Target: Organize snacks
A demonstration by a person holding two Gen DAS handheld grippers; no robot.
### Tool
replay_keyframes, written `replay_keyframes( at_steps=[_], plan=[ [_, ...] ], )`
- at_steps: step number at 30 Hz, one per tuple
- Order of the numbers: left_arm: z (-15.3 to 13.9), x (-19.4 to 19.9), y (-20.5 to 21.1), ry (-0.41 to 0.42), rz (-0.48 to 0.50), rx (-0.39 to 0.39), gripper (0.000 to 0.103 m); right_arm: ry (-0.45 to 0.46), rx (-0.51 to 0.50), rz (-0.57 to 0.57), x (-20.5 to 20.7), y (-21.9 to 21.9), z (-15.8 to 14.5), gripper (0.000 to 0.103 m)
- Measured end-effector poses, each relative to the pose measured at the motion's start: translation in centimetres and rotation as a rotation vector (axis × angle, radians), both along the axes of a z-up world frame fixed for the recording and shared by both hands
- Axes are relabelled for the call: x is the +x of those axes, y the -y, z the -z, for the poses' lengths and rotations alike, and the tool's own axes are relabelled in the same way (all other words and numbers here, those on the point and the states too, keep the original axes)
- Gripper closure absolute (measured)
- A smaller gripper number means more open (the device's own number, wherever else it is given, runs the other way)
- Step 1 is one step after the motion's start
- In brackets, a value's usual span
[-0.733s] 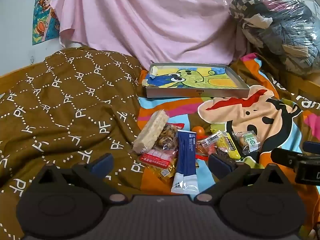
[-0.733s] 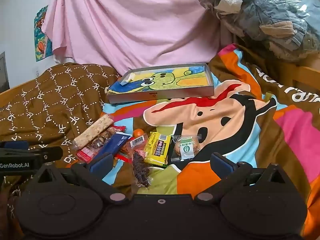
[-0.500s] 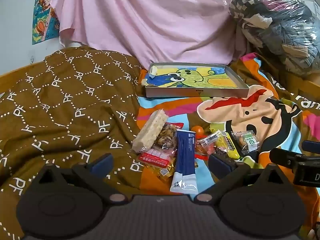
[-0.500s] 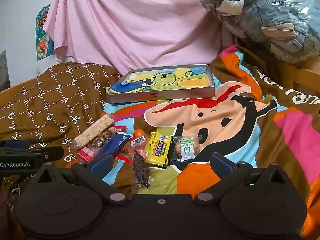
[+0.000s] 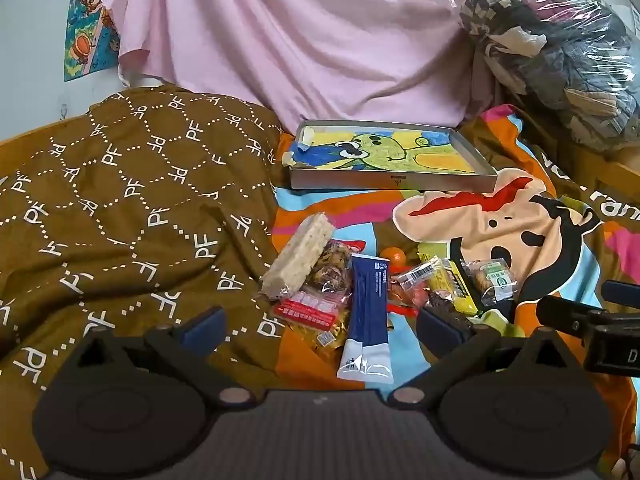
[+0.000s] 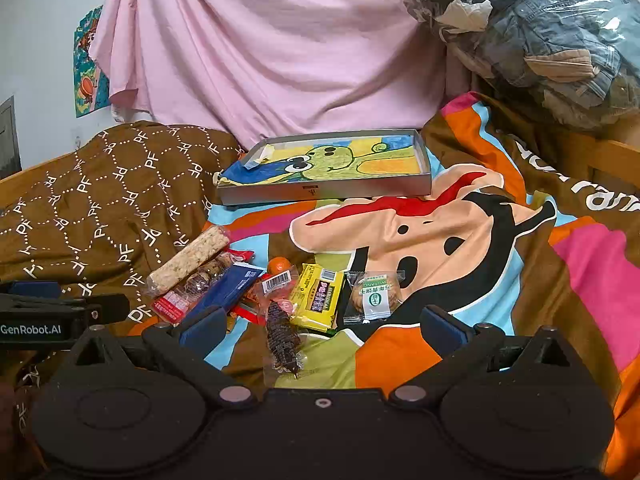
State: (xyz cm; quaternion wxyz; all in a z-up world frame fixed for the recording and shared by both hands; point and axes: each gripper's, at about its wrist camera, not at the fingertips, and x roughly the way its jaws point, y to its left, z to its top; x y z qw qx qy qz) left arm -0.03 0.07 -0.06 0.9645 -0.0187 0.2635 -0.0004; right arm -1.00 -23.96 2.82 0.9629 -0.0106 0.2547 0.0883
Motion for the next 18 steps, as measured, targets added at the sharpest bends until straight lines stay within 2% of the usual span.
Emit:
replay_keyframes(
  at_steps=[18],
  plan=[
    [0.02, -0.17, 0.36, 0.000, 0.005, 0.005, 0.000, 0.001, -0.003, -0.002, -0.06, 0.00, -0.08, 0.001]
  ],
)
